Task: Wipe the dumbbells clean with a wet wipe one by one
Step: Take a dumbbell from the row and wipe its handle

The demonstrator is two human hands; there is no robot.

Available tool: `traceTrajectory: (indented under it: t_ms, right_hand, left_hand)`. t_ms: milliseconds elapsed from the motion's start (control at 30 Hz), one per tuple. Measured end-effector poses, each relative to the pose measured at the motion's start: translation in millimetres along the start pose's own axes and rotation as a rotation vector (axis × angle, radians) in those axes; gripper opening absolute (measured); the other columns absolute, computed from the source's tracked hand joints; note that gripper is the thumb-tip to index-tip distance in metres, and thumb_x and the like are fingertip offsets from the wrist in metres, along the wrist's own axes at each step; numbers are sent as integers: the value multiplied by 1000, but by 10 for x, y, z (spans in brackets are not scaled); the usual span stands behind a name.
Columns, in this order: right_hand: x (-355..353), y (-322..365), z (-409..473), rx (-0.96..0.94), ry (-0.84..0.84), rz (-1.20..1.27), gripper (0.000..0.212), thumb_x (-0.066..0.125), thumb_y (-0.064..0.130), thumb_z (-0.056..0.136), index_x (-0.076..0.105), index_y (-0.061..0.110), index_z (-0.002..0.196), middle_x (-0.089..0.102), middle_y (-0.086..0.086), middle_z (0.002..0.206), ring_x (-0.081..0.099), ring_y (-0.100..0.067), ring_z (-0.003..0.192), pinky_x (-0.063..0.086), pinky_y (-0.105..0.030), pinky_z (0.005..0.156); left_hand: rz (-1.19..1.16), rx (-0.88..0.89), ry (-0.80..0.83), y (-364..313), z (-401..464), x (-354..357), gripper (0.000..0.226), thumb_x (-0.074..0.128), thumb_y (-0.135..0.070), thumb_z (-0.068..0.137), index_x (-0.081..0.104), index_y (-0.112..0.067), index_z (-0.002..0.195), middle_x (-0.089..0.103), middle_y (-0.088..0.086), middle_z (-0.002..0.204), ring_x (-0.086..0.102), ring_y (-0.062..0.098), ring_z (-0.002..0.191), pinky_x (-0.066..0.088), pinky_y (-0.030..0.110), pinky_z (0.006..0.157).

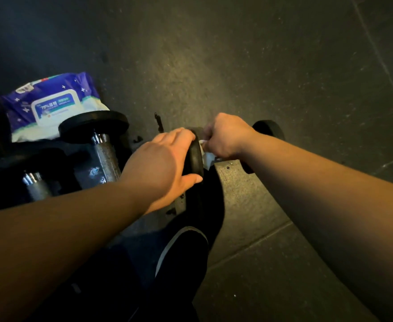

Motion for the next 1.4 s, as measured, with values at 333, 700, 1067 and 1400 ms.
traceTrajectory:
  t_ms: [333,700,1067,1400]
  right_hand:
    - [422,18,-214,-38,273,-157,20,55,8,89,61,21,74,59,-1,79,60,-23,86,42,-27,70]
    - [255,-4,-427,-301,-322,-298,20,50,35,94,68,27,91,62,-1,99,54,-31,96,43,-38,74]
    - [431,-8,-737,-360,-737,-356,37,58,22,95,64,10,129,64,-6,131,57,-32,116,42,-44,93]
    - [333,-7,-599,-328,-800,-319,36,61,21,93,64,12,128,63,-4,132,56,-31,99,36,-41,76]
  left_hand:
    - [31,30,109,-189,-289,341,112,76,-64,67,18,-22,154,27,-3,158,28,17,143,30,34,114]
    - [-170,-183,155,175,131,6,72,77,-52,75,48,-29,137,57,-2,131,52,19,122,43,35,102]
    - [52,-10,10,33,98,-59,68,44,-50,97,28,-16,154,34,4,158,34,22,142,32,38,115]
    - [28,-77,336,197,552,-93,108,75,-59,73,21,-14,155,29,5,159,31,21,144,28,36,117]
Point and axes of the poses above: each hand's wrist, its own z-axis towards the middle knuckle, its own x-axis out of the palm, y = z × x, the point moved 8 cm from there along z, towards the middle knuckle
